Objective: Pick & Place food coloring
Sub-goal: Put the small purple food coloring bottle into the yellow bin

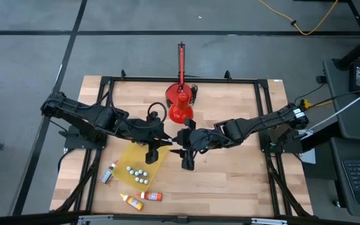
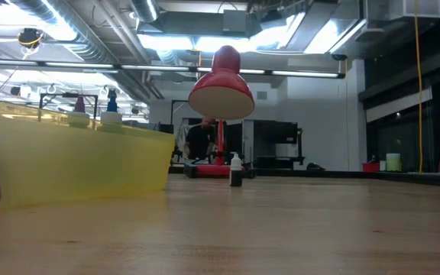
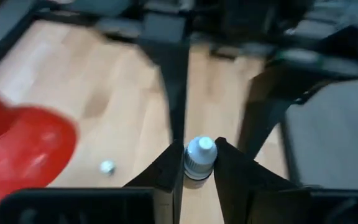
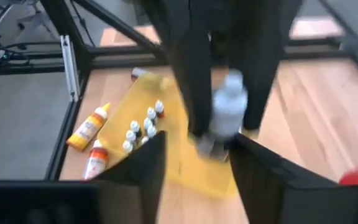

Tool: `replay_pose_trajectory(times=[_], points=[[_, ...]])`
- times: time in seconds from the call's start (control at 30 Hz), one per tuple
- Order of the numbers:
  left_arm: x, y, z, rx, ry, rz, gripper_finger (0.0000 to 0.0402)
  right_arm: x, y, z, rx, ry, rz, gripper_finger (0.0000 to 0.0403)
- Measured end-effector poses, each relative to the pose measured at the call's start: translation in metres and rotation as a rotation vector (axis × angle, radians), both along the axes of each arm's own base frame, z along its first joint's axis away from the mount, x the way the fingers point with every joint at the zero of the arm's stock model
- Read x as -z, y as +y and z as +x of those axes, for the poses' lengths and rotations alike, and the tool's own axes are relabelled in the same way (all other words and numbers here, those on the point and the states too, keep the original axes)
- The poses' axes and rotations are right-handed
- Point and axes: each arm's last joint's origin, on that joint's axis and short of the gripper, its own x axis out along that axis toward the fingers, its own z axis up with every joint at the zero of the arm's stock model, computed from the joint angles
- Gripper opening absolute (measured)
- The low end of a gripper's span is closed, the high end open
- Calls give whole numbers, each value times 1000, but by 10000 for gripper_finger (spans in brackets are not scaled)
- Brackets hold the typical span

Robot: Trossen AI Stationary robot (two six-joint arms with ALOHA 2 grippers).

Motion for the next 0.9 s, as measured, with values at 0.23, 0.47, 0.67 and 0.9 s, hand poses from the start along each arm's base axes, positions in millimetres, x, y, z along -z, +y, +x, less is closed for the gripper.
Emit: replay_pose_trajectory(times=[0.23, 0.47, 0.67, 0.9], points=[[7, -19, -17, -133, 53, 79, 63, 2, 11, -9, 9, 47, 42, 247], [23, -40, -37, -310, 73, 73, 63, 2, 25, -14, -29, 55, 38, 243], [66, -61, -62, -511, 72, -21, 63, 4, 30, -18, -43, 72, 29, 233], [115, -76, -88, -650, 39, -141, 63, 4, 31, -18, -47, 80, 23, 225]])
